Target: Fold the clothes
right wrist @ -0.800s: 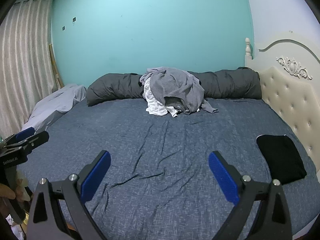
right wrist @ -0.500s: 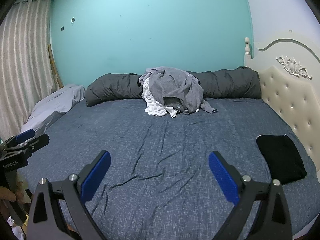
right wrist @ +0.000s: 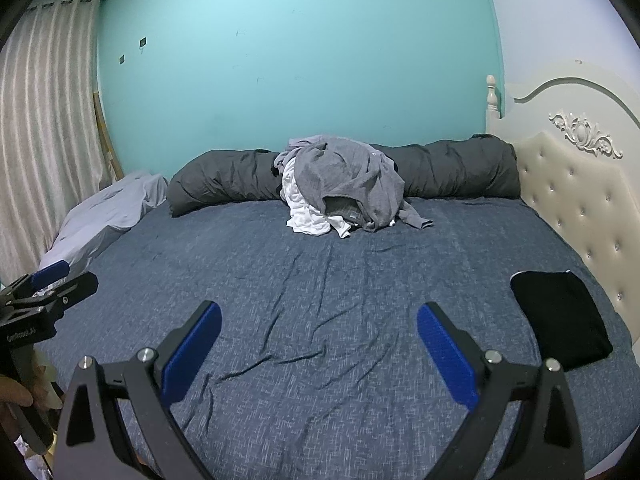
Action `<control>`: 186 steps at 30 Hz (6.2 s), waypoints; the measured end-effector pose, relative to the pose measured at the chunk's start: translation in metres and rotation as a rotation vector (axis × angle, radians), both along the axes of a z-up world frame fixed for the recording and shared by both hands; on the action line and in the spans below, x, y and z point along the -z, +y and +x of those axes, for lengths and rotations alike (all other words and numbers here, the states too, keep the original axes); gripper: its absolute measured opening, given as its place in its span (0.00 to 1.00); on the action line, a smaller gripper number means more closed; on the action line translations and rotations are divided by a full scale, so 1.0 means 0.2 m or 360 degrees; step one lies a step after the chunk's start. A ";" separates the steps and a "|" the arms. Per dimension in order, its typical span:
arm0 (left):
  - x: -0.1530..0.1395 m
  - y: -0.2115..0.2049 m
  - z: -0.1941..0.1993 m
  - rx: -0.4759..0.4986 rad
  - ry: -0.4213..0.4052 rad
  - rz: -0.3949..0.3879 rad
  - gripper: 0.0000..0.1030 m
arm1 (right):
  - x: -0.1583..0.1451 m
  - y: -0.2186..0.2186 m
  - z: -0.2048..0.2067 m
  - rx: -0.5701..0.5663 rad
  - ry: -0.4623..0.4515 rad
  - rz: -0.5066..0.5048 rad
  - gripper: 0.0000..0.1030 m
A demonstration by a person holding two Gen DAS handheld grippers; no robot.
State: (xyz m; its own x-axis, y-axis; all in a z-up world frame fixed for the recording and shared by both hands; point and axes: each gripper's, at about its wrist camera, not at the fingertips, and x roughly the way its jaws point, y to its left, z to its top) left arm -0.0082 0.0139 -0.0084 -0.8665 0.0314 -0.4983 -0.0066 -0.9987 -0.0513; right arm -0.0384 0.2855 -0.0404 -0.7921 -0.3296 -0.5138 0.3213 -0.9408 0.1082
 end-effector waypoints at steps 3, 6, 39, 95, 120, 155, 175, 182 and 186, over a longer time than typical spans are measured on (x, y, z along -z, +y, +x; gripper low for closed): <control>0.00 0.01 0.00 0.0000 0.0003 -0.0006 1.00 | 0.00 0.00 -0.01 -0.0006 -0.0001 -0.0001 0.96; 0.00 0.02 -0.01 0.0002 0.0003 -0.0010 1.00 | -0.01 0.01 -0.01 -0.0014 0.0004 -0.0001 0.96; -0.04 0.01 -0.03 -0.0018 0.0026 -0.0022 1.00 | -0.02 0.03 -0.05 -0.0020 0.0016 -0.0006 0.96; 1.25 -0.41 -2.30 -0.0161 -0.0427 0.0158 1.00 | 1.34 -0.44 -3.16 0.0148 -0.0384 0.0224 0.85; 1.27 -0.45 -1.90 -0.0131 -0.0328 0.0208 1.00 | 1.11 -0.39 -2.71 -0.0135 -0.0222 0.0082 0.10; 1.32 -0.61 -0.65 -0.0194 -0.0315 0.0416 1.00 | 0.87 -0.60 -0.91 -0.0703 -0.0516 0.0034 0.15; 1.46 -0.71 -0.87 -0.0261 -0.0331 0.0353 1.00 | 1.12 -0.92 -1.41 -0.0574 -0.0548 0.0266 0.64; 1.49 -0.74 -0.88 -0.0269 -0.0358 0.0365 1.00 | 1.25 -1.25 -1.49 -0.0674 -0.0563 0.0453 0.67; 1.50 -0.77 -0.88 -0.0290 -0.0373 0.0403 1.00 | 1.33 -1.38 -1.48 -0.0712 -0.0567 0.0608 0.67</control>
